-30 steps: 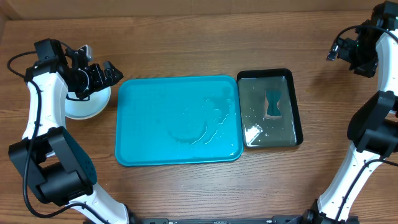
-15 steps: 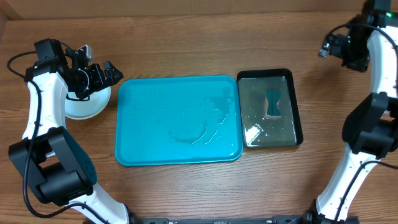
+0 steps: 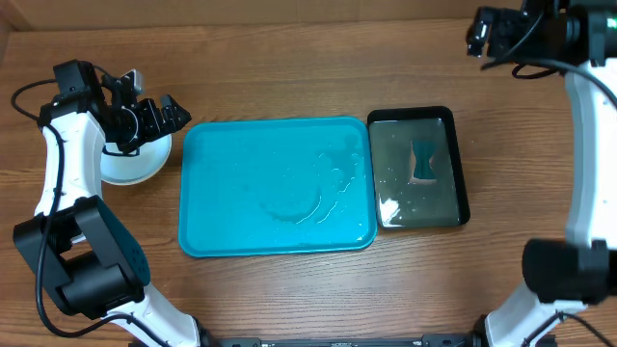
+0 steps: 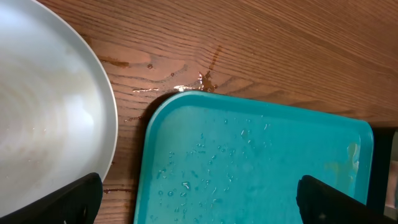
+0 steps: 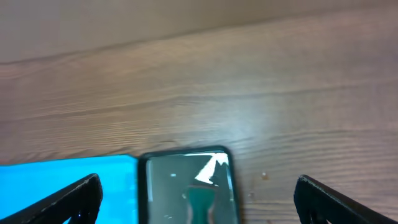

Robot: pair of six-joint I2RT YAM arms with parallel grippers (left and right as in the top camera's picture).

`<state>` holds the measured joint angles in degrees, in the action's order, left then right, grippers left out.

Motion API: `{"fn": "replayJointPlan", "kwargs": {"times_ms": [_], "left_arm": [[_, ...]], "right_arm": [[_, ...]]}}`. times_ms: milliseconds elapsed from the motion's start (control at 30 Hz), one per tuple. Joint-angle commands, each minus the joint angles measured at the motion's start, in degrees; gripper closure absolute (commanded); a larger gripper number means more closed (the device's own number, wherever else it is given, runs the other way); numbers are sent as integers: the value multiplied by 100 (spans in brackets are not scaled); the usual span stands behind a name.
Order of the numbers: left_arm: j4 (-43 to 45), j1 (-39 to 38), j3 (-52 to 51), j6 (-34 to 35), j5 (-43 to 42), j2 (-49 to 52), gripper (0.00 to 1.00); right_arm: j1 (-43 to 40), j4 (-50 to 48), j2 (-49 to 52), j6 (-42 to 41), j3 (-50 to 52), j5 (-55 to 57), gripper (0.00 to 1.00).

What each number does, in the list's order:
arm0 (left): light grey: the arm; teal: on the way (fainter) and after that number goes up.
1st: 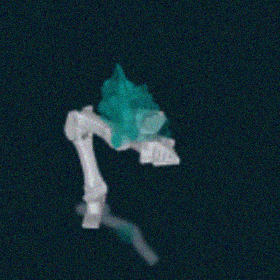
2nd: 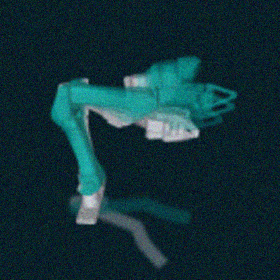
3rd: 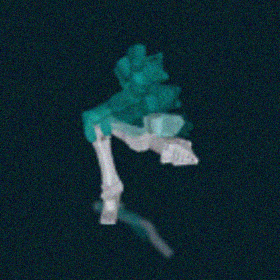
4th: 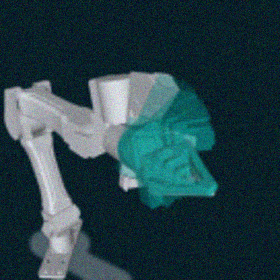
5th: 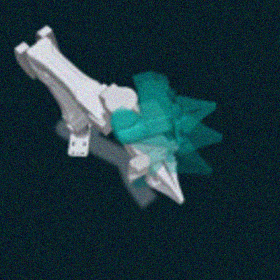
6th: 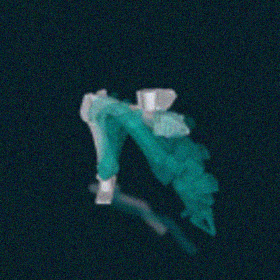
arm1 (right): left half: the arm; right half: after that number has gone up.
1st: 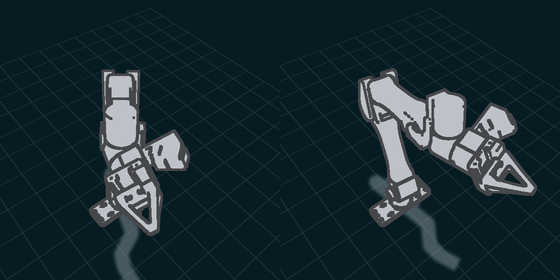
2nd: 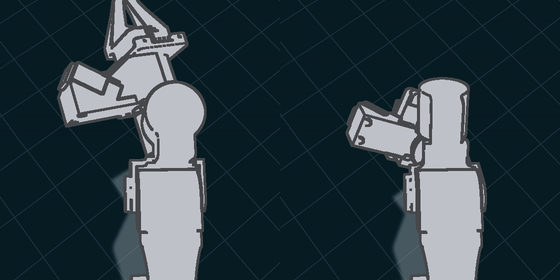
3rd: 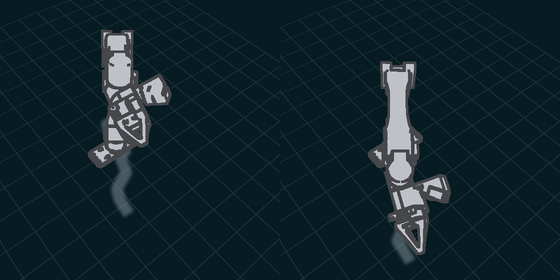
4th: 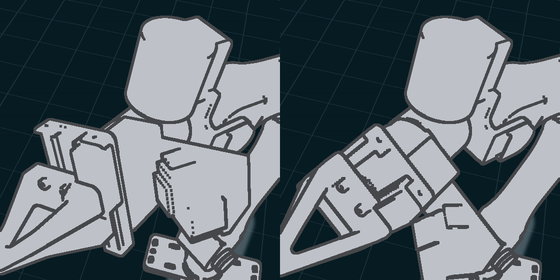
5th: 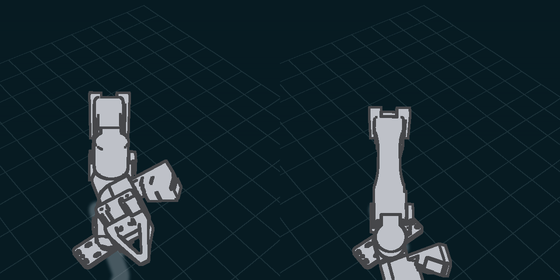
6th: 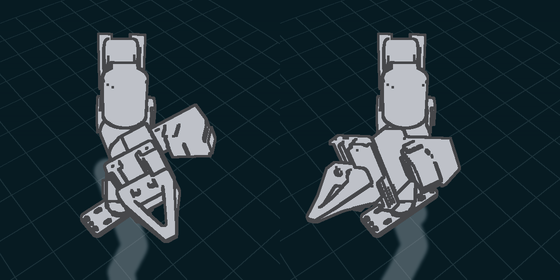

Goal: Clean dirty plates on tray and stack at the side

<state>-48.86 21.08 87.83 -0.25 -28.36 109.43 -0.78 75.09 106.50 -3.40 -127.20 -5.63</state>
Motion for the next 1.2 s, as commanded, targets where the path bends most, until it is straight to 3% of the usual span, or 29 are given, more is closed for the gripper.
{"fn": "replayJointPlan", "kwargs": {"times_ms": [0, 833, 1167], "left_arm": [[-17, -15, -37, -149, -107, -2, 0], [-17, -13, -35, -149, -107, -2, 0], [-17, -11, -37, -149, -107, -2, 0]], "right_arm": [[282, -2, -516, -7, -114, 2, 0], [601, 92, -3821, -7, -114, 2, 0], [608, 992, -4927, -2, -114, 9, 0]]}}
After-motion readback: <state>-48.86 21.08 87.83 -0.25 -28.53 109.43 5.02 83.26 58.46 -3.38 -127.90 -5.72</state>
